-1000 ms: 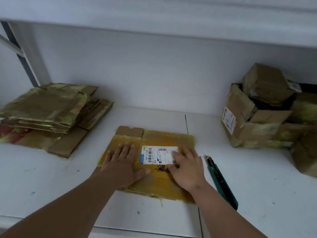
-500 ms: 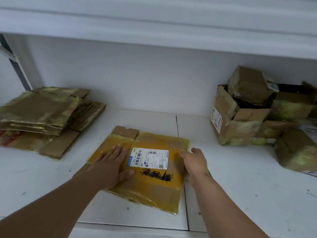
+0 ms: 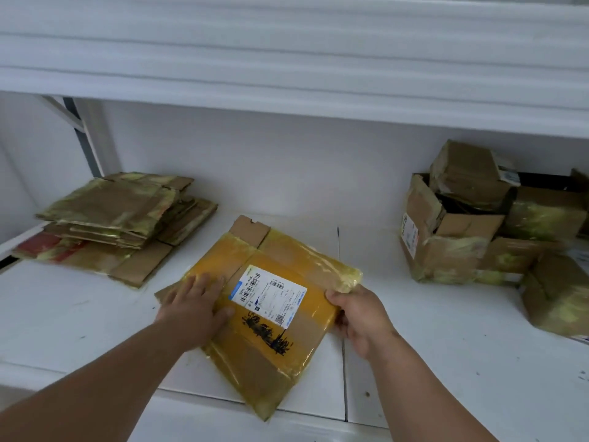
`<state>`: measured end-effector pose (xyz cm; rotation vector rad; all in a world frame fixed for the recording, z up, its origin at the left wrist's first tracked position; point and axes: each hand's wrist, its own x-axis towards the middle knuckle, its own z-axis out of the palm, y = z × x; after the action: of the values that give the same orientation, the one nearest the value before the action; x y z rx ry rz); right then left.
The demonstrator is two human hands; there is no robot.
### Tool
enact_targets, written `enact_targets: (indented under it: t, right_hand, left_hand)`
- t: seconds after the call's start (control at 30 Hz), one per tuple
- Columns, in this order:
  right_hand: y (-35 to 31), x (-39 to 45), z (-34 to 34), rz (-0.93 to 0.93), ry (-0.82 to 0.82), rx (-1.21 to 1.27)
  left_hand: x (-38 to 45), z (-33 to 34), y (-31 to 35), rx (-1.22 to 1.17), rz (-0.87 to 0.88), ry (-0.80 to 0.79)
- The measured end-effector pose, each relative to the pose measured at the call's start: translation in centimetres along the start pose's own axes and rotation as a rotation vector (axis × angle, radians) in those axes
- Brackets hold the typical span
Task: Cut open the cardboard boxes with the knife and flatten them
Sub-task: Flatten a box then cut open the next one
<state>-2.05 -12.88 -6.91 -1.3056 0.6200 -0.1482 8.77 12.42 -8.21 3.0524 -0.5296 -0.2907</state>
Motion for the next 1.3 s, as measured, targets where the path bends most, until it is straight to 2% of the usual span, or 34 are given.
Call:
enact_targets:
  t: [0.1,0.2,0.27,0.33,0.4,0.43,0.57,0.77,0.87,1.03,1.3]
  right_hand:
    - [0.4,-0.3,1.0,-0.090,0.032,0.138]
    - [0.7,-0.5,1.9,-0.099,0.047,0.257]
    - [0.6,-0.8,2.7,-0.079,0.024,0.371]
    - [0.6,-1.2,3.8,-0.056,-0.034,0.483]
    - [0.6,-1.7,4.9,-0.049,-0.099,0.547]
    - [0.7,-1.8,5.4,-0.054,-0.124,0.555]
    - [0.4,-1.6,6.9,-0.064,-0.195,0.537]
    - [-0.6,-0.8,12.6,-0.107,-0.252,0.303]
    - [-0.9,0.0,17.0,-0.161,-0.247,0.195]
    - [-0.9,1.5,24.4,-0.231,-0.175,0.034]
    - [-2.6,2.9,34.4,-0.221,-0.165,0.166]
  left_hand:
    - [-1.3,-0.4,0.1,-0.231,-0.175,0.141]
    - [-2.3,-1.3,0.0,-0.618,-0.341,0.273]
    - [-2.4,-1.7,-0.2,-0.988,-0.393,0.187]
    - [-2.7,-1.9,-0.5,-1.358,-0.364,0.009]
    - [-3.1,-2.2,-1.0,-1.536,-0.269,-0.108]
    - [-3.1,-2.5,-1.4,-1.552,-0.227,-0.090]
    - [-2.2,-4.8,-4.2,-1.472,-0.146,0.096]
    - [-0.7,-8.8,-10.4,-1.120,-0.230,0.390]
    - [0.0,-10.6,-14.3,-0.861,-0.259,0.436]
    - [1.6,-13.7,-20.1,-0.766,-0.216,0.489]
    - [5.9,-17.2,-26.3,-0.579,-0.257,0.687]
